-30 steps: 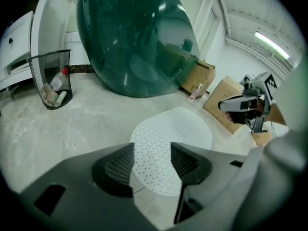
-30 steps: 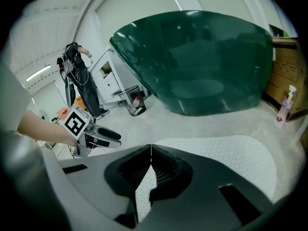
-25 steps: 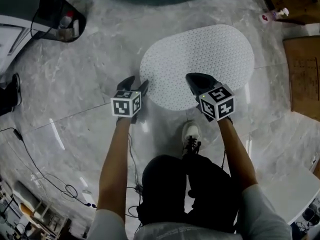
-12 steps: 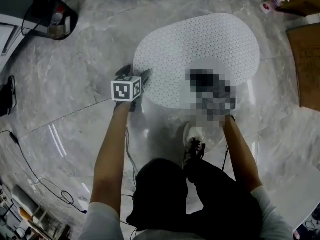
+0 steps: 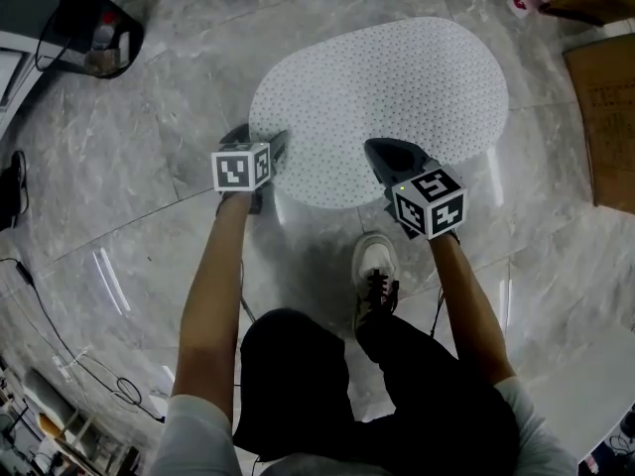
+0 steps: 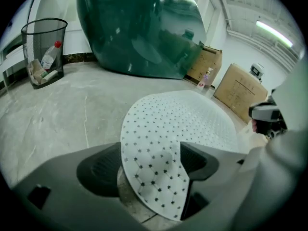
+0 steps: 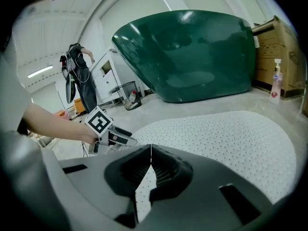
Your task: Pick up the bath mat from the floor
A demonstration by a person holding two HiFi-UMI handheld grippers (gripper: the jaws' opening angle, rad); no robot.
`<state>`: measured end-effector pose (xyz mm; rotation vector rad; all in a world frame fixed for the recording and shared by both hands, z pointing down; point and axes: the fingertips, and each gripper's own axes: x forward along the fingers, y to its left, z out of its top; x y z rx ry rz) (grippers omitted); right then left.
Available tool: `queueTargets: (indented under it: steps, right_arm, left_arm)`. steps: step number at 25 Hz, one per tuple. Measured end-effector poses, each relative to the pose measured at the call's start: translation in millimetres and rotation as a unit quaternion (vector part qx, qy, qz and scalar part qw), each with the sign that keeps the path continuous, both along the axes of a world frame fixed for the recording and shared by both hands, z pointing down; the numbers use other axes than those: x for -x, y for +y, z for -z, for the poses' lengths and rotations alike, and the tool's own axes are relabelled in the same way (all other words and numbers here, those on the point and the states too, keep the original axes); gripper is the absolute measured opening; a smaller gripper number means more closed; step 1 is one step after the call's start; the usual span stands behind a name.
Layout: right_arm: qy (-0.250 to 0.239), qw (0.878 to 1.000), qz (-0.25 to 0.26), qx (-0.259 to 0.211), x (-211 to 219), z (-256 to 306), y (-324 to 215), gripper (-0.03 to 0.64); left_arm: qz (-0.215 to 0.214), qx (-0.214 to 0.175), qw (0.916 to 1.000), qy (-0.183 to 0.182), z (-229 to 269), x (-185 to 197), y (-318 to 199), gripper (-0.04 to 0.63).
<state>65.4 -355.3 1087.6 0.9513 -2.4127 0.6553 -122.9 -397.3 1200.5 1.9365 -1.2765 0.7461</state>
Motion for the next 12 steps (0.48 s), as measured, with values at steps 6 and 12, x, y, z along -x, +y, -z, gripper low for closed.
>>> queueTargets:
  steps: [6,12]
  right_arm:
    - [-0.001,1.0,-0.015,0.006,-14,-3,6,0.014]
    - [-0.007,0.998,-0.06,0.002,-31,7,5,0.014]
  left_arm:
    - [-0.026,0.005,0.9983,0.053,4,-40,8,0.36]
    - [-0.063,0.009,0.9951,0.076,9,-93,11,0.359]
